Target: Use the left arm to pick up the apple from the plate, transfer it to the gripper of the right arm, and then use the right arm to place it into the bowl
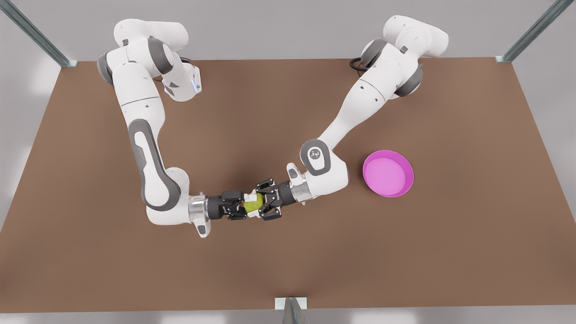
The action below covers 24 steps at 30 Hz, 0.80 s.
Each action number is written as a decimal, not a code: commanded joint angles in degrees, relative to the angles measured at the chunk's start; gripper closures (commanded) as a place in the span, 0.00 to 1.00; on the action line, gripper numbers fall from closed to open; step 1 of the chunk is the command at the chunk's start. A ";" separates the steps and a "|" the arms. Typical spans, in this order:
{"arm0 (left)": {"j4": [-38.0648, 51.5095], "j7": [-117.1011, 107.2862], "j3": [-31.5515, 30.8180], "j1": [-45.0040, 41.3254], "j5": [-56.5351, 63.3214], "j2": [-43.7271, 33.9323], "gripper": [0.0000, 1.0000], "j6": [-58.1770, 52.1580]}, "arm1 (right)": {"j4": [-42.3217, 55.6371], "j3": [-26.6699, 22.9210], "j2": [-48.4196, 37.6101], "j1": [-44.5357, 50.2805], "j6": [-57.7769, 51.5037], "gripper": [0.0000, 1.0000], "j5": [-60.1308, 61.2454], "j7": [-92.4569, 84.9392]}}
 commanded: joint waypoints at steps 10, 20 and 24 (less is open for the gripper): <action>-0.13 2.78 0.09 0.18 0.17 -0.03 0.00 -0.19 | -0.14 -0.05 -0.25 -0.60 0.26 0.22 -0.40 -2.74; -21.31 -47.14 5.00 15.38 47.29 -16.19 0.00 -16.23 | -1.55 -0.05 -0.78 -11.58 -8.53 0.22 -16.74 -2.83; -17.19 -92.31 16.59 17.50 86.39 -31.40 0.00 -62.31 | -1.90 -0.05 -1.13 -19.14 -11.96 0.22 -25.62 -2.56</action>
